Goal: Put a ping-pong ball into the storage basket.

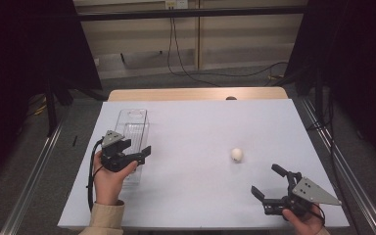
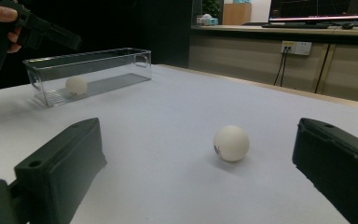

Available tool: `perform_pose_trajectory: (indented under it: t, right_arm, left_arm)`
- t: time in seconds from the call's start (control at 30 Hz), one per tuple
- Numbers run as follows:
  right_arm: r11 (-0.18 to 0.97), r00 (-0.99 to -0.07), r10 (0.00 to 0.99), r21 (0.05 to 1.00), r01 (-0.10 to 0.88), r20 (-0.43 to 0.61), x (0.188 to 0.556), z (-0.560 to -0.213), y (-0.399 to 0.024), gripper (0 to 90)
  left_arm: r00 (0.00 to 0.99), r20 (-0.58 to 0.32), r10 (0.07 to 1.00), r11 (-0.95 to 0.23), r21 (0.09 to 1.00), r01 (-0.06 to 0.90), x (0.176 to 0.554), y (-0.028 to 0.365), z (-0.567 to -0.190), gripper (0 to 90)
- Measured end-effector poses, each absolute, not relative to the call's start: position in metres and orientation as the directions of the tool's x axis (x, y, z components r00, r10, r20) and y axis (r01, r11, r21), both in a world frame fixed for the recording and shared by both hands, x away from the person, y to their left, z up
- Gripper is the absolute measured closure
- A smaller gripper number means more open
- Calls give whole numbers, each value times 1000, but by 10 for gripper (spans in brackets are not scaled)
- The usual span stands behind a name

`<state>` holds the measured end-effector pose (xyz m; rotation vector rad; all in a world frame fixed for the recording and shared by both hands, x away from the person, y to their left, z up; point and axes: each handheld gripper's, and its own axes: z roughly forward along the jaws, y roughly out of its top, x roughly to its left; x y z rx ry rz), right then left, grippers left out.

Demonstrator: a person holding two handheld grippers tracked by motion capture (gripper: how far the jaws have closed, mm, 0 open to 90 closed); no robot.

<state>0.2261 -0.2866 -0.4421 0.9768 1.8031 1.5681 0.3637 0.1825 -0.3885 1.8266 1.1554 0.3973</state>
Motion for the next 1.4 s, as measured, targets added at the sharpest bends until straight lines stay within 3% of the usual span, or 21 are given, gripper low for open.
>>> perform_pose_trajectory:
  t: [1.4]
  right_arm:
    - [56,-586,808,984,170,55,228,-443,-285,13]
  left_arm:
    - [581,-217,784,-162,832,530,359,150,-388,96]
